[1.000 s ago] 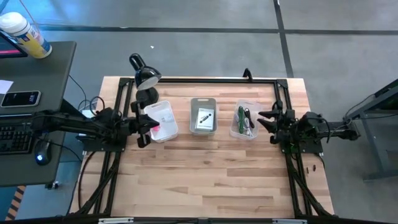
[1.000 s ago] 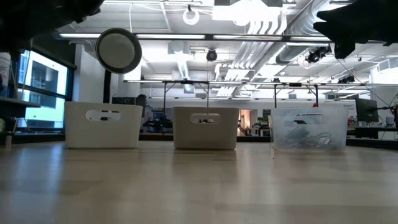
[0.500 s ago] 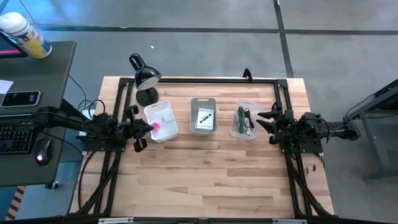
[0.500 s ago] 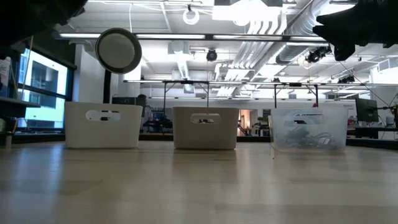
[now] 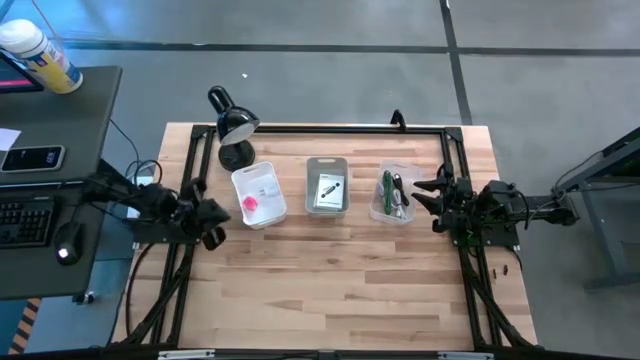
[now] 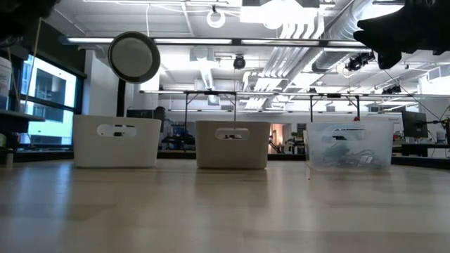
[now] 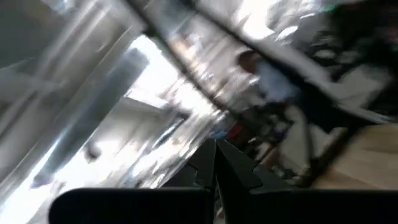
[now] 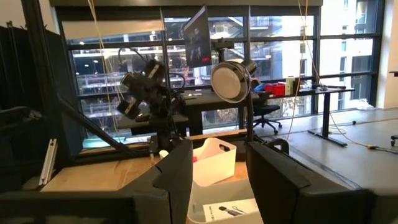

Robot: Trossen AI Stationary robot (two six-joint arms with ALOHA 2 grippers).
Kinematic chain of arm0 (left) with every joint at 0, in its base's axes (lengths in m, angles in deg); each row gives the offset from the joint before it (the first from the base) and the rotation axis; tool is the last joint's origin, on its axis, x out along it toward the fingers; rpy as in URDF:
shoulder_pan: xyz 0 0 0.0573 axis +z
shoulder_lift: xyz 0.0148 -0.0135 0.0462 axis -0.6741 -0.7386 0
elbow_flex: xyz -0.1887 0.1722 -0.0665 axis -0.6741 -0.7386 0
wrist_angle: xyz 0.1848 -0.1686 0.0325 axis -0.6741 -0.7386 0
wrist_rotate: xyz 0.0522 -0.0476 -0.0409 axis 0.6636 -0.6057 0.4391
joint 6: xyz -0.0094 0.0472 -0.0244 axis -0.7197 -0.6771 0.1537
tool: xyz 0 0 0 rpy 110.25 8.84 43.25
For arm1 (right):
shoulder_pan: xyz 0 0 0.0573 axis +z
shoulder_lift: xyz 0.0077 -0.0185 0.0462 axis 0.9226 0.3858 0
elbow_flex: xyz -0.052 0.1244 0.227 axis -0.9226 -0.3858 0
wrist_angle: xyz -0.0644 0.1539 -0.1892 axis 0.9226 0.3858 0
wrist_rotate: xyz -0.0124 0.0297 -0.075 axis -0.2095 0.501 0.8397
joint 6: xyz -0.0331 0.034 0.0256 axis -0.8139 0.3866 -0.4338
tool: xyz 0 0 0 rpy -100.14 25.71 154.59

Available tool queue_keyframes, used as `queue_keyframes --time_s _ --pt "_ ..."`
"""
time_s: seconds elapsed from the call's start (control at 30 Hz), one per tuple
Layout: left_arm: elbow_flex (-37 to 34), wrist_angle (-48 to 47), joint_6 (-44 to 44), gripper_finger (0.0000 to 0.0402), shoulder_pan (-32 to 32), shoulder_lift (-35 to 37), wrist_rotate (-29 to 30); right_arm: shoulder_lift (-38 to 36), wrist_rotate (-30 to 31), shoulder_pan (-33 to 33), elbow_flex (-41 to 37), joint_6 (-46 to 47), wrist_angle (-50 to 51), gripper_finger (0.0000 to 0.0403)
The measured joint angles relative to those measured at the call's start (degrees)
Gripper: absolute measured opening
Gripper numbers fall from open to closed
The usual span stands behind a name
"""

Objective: Pick and place items into bin
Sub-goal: Return to home position

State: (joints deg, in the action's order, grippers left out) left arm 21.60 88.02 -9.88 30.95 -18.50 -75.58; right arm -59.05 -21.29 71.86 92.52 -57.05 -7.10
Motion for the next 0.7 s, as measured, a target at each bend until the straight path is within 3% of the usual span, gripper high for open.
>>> queue_keyframes --time_s 0.2,0.33,0.53,0.7 --pt "-0.22 -0.51 -7.74 0.0000 0.14 3.66 -13.19 0.05 0.01 -0.02 0.06 -0.61 -1.93 0.0140" --pt "-0.11 -0.66 -3.68 0.0000 3.26 3.38 -16.48 -0.13 0.26 0.00 0.07 -2.29 -4.19 0.0140" --pt "-0.13 0.56 -0.70 0.0000 10.99 3.62 -27.18 -0.13 1.98 -0.04 0.07 -3.02 -4.54 0.0140" --pt "-0.16 0.14 6.11 0.0000 18.22 3.55 -34.78 -0.13 1.65 -0.04 0.05 1.31 0.93 0.0140"
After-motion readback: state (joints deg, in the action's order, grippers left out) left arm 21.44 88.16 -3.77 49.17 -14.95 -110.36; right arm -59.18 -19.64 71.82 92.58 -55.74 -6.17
